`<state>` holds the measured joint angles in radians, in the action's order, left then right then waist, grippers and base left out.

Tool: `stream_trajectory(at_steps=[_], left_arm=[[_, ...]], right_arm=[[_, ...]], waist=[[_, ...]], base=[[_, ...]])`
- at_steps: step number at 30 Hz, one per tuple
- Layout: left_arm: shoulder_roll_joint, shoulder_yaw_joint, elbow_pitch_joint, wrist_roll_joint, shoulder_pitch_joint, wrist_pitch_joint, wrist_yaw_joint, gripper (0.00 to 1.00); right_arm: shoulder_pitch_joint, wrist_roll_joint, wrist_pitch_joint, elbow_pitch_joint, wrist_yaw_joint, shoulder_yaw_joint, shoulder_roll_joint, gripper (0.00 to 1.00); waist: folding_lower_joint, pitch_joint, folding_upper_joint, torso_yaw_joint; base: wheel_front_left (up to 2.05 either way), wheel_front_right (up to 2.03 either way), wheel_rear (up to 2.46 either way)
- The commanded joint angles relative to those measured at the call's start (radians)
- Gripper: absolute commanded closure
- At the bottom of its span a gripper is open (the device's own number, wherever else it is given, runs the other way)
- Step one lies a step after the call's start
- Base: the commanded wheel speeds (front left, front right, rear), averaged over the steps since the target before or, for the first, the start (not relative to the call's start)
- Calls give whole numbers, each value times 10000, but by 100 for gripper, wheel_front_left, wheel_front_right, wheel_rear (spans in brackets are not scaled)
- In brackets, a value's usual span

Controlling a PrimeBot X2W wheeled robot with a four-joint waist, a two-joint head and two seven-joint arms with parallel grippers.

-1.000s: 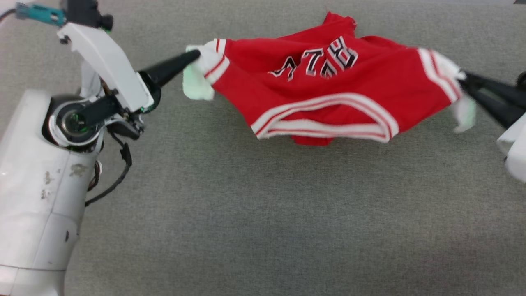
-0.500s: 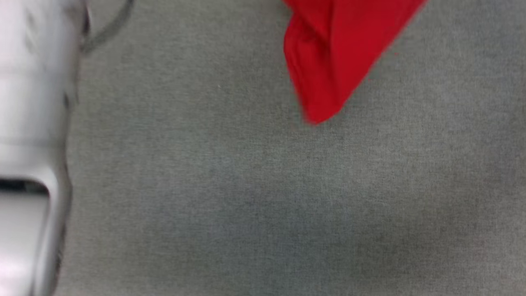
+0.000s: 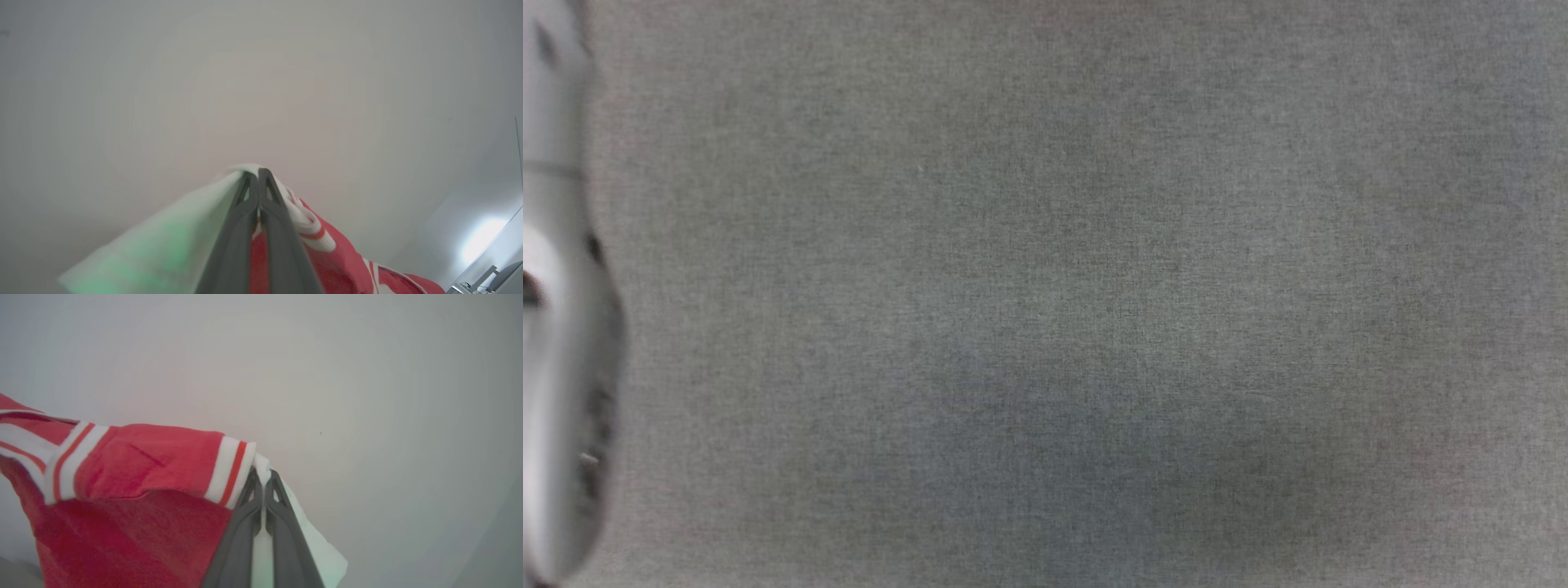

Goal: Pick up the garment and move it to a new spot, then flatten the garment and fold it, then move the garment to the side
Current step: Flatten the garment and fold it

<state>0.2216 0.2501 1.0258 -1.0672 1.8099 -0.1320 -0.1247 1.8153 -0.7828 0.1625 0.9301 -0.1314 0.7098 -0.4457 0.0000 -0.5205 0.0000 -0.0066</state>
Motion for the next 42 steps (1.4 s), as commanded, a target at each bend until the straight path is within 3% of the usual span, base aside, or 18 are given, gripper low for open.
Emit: stream_trajectory(at_steps=[1,8,15,23,28,33,42], left_arm=[[-70,32,-60,-356,-687,390,-75,100],[889,1152,-2584,-1623,-4339,2748,-68,100],[2593,2101,-5645,-2748,-8616,4075,-69,100],[4350,2909,-8309,-2950,-12543,4146,-70,100],[5247,3031,-9044,-3111,-14294,3892,-69,100],[6098,3005,-10033,-3332,-15601,3869,-48,100],[7113,2811,-12002,-3569,-17165,3613,500,100]], right_arm=[[-640,6,-56,-152,15,408,-175,100],[-3504,-997,-599,-2192,16,2004,-1633,100],[-6876,-2348,-1066,-4865,16,2363,-3502,100],[-10151,-3152,-2198,-7432,16,2114,-5061,100],[-11901,-3350,-3262,-8680,16,1918,-5722,100],[-13433,-3259,-4098,-9921,16,1497,-6332,100],[-15806,-3096,-5313,-11610,15,71,-6947,100]], waist=[[0,154,0,80],[0,623,0,178],[0,1271,0,158],[0,2054,0,13],[0,2420,0,45],[0,2511,0,158],[0,2528,0,301]], base=[[0,0,0],[0,0,0],[0,0,0],[0,0,0],[0,0,0],[0,0,0],[0,0,0]])
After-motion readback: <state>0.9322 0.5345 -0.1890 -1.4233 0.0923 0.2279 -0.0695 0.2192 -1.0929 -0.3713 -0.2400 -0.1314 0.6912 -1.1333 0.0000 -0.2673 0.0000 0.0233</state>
